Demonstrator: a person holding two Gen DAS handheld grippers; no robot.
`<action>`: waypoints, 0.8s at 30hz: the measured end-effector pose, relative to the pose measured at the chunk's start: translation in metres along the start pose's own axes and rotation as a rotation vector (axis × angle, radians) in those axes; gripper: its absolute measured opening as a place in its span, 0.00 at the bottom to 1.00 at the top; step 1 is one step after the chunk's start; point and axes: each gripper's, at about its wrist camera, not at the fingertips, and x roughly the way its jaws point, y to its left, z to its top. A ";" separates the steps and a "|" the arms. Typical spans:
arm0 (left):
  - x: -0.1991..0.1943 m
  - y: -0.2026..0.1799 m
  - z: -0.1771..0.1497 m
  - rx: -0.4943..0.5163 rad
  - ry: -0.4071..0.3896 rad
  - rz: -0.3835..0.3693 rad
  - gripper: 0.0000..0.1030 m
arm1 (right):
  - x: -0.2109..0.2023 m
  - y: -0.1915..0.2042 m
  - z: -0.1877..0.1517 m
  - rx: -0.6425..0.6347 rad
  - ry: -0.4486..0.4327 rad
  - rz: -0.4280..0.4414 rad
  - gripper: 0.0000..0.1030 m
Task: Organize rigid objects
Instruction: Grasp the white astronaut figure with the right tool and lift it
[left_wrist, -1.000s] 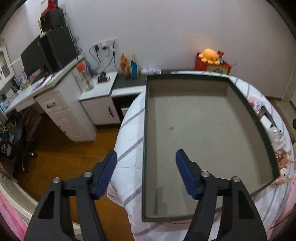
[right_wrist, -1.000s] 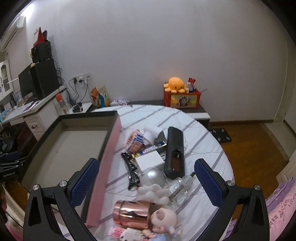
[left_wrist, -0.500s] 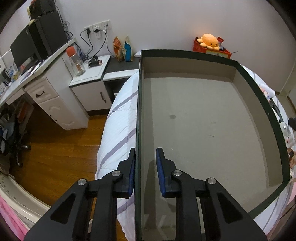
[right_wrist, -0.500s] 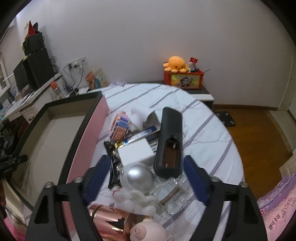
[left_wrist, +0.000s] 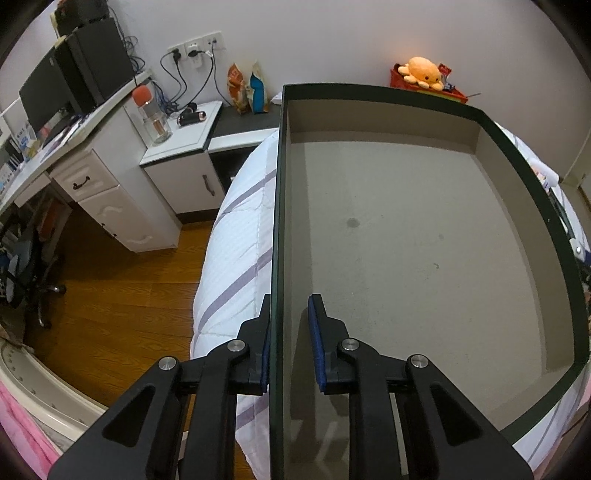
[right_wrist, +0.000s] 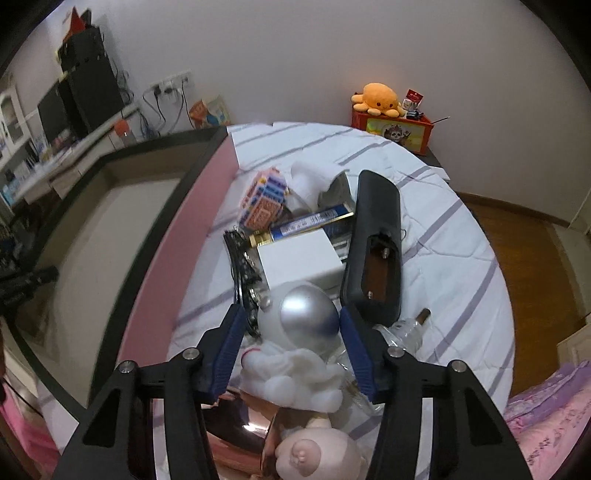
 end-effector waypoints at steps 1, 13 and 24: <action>0.000 0.000 0.000 0.000 0.001 -0.003 0.17 | 0.000 0.000 -0.001 -0.001 0.007 0.001 0.53; -0.005 0.005 -0.003 -0.005 -0.005 -0.035 0.17 | 0.008 0.001 -0.006 0.015 0.029 0.012 0.52; -0.009 0.011 -0.003 -0.012 -0.009 -0.070 0.17 | -0.042 0.025 0.020 0.004 -0.144 0.011 0.52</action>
